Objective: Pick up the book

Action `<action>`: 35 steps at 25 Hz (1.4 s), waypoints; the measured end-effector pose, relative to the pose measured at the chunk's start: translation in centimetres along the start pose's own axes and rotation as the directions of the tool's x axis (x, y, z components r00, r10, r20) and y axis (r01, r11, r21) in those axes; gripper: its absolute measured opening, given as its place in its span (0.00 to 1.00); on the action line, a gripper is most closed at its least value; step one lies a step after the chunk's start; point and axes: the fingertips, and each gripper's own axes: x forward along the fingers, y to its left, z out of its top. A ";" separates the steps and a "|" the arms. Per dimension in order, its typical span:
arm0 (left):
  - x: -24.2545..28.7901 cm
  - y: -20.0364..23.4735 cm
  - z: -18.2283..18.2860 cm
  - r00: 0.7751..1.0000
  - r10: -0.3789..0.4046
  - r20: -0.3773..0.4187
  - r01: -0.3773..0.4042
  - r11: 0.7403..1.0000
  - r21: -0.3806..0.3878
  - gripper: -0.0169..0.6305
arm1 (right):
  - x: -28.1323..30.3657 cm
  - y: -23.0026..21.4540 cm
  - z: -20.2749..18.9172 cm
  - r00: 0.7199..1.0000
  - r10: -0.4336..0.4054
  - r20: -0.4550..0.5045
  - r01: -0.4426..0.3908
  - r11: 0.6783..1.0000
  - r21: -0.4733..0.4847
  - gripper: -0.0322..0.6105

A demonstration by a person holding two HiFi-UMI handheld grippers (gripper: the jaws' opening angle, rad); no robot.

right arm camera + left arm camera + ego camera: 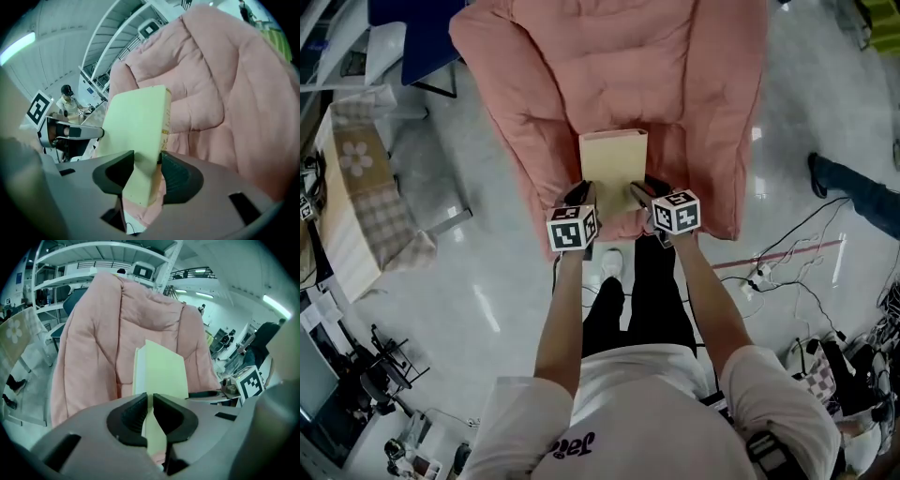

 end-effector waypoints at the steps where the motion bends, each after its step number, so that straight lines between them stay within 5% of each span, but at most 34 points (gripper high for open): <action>1: -1.0 -0.4 0.9 1.000 -0.012 0.024 0.012 1.000 0.003 0.09 | -1.1 0.6 1.1 0.999 -0.017 0.028 0.018 1.000 -0.010 0.34; 8: -9.2 -4.8 6.2 0.977 -0.093 0.190 0.078 0.993 0.085 0.09 | -9.8 6.0 6.5 0.975 -0.094 0.203 0.108 0.992 -0.062 0.30; 13: -15.7 -8.1 9.4 0.937 -0.171 0.305 0.119 0.976 0.180 0.09 | -16.2 10.2 9.5 0.930 -0.131 0.343 0.167 0.983 -0.078 0.30; 20: -24.1 -11.7 12.9 0.849 -0.264 0.459 0.139 0.947 0.289 0.09 | -24.1 16.1 13.5 0.840 -0.148 0.521 0.266 0.951 -0.158 0.28; 35: -41.1 -18.2 16.5 0.615 -0.428 0.662 0.106 0.877 0.469 0.09 | -39.0 28.4 17.6 0.620 -0.077 0.781 0.432 0.864 -0.258 0.26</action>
